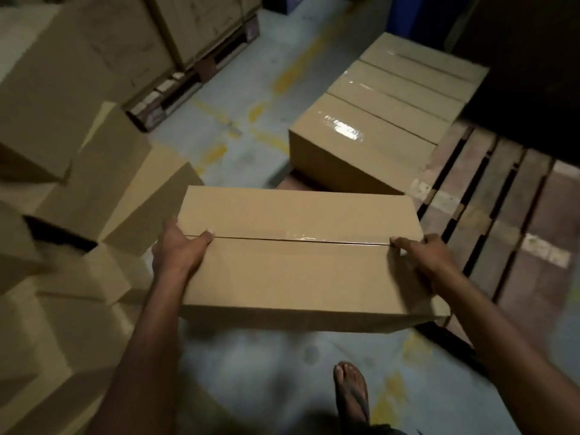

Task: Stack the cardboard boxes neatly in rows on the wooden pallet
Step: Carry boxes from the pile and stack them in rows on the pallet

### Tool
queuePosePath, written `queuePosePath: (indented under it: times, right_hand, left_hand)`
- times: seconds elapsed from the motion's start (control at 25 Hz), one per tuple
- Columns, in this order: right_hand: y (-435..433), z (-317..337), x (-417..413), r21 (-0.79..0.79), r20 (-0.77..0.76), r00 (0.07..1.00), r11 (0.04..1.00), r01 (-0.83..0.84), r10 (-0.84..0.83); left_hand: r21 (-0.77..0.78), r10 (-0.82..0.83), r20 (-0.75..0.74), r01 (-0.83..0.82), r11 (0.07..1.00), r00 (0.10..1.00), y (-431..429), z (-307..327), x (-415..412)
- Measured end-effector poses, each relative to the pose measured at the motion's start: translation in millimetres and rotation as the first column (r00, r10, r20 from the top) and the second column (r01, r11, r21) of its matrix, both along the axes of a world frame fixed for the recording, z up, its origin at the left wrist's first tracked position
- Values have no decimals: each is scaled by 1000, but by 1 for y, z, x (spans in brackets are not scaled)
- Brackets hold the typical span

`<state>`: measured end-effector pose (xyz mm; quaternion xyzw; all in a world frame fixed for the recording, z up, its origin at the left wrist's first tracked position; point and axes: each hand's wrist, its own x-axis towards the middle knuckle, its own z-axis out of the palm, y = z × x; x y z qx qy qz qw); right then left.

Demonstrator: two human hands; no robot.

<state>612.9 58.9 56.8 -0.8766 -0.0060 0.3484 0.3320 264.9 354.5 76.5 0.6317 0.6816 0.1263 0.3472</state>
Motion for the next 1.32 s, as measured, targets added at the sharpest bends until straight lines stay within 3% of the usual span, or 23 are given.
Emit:
queuePosePath:
  times: [0.28, 0.52, 0.68, 0.8, 1.32]
  right_hand:
    - [23, -52, 38, -13, -12, 964, 964, 266, -266]
    - [59, -156, 66, -49, 43, 891, 890, 453, -451]
    - [83, -205, 77, -25, 47, 879, 880, 475, -474]
    - [102, -225, 91, 2, 33, 894, 894, 448, -448]
    - [121, -276, 127, 43, 152, 829, 842, 538, -538]
  left_hand:
    - [-46, -396, -147, 394, 918, 906, 101, -67, 157]
    - [-40, -579, -178, 582, 812, 796, 166, -171, 249]
    - [-56, -625, -214, 629, 775, 751, 209, -232, 282]
    - [-17, -580, -179, 587, 809, 795, 232, -258, 299]
    - [102, -539, 40, 534, 840, 841, 259, -305, 354]
